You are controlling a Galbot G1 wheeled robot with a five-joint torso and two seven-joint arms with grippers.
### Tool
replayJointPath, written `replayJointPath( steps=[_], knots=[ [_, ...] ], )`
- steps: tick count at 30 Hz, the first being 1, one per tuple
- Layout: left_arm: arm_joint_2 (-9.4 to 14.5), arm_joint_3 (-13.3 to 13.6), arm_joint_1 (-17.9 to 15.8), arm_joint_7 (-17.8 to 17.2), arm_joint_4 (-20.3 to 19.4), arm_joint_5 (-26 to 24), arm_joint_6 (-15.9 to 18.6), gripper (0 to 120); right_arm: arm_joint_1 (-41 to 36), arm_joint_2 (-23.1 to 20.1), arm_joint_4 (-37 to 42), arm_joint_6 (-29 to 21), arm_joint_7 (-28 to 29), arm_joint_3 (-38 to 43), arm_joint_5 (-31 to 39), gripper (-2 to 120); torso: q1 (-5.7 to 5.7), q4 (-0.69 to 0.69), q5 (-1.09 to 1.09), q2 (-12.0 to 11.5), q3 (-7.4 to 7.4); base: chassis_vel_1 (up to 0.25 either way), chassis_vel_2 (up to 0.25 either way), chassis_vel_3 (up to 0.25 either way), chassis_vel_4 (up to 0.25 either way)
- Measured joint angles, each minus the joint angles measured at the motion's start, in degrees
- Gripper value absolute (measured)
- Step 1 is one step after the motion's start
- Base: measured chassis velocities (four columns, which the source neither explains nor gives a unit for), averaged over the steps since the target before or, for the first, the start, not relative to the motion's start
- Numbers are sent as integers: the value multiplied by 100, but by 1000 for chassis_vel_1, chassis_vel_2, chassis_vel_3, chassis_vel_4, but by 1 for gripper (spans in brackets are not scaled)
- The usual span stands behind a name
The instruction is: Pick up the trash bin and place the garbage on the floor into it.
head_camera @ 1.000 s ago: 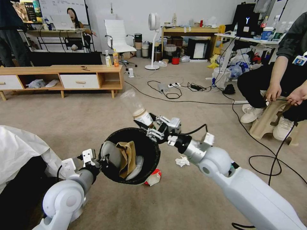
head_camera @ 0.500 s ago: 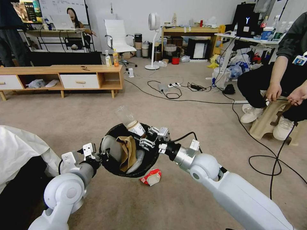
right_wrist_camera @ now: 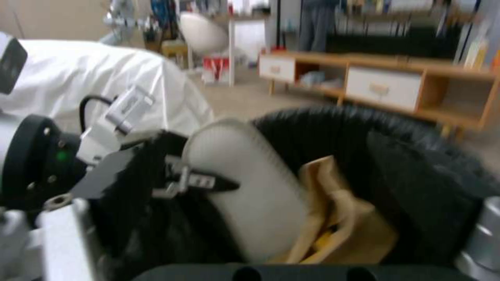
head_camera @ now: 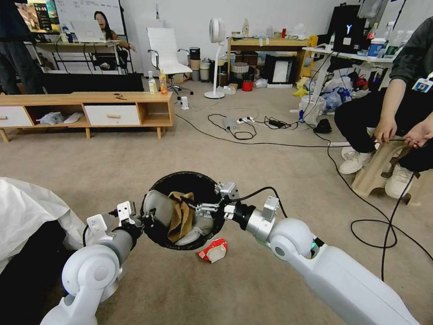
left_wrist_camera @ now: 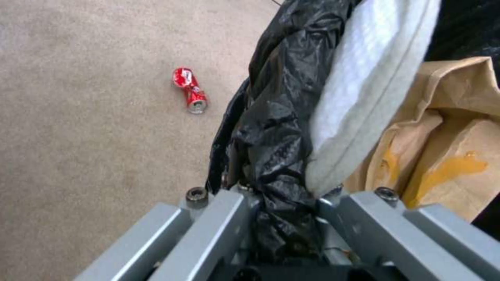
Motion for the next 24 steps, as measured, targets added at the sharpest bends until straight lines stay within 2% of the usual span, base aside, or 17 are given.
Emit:
replayJointPath(
  steps=[1,4,5,7,10,12,13,15,18,22,24],
  knots=[
    [-2,-1,11,5,-2,0,0,5,-31,-7,102,-427,5,93,143,99,0,0,0,0,0,0,0,0,0],
    [-2,-6,23,11,-4,0,0,5,-54,-12,187,-719,-16,180,223,100,0,0,0,0,0,0,0,0,0],
    [2,-17,41,18,-4,0,0,5,-81,-14,297,-1088,-163,334,283,100,0,-1,0,0,0,0,0,0,0],
    [3,-31,56,21,-4,2,0,5,-95,-11,326,-1093,-370,434,238,100,0,-1,0,0,0,0,0,0,0],
    [-5,-46,81,23,-4,8,0,5,-103,3,378,-865,-563,539,162,100,0,0,0,0,0,0,0,0,0],
    [-22,-57,103,24,-11,17,0,5,-110,41,439,-332,-570,659,-32,100,0,1,0,0,0,0,0,0,0],
    [-22,-57,103,24,-11,17,0,5,-110,41,439,-332,-570,659,-32,100,0,1,0,0,0,0,0,0,0],
    [-41,-76,118,23,-26,28,0,5,-120,86,501,70,-679,935,-366,100,0,0,0,0,0,0,0,0,0],
    [-53,-101,134,22,-38,34,0,5,-138,104,604,210,-735,1173,-502,100,0,0,1,0,0,0,0,0,0],
    [-102,-231,199,6,-76,47,0,5,-160,62,1036,544,-702,2066,-566,100,0,-1,0,0,0,0,0,0,0],
    [-118,-269,208,2,-84,50,0,5,-166,32,1115,606,-613,2234,-572,100,0,0,0,1,0,0,0,0,0]
  ],
)
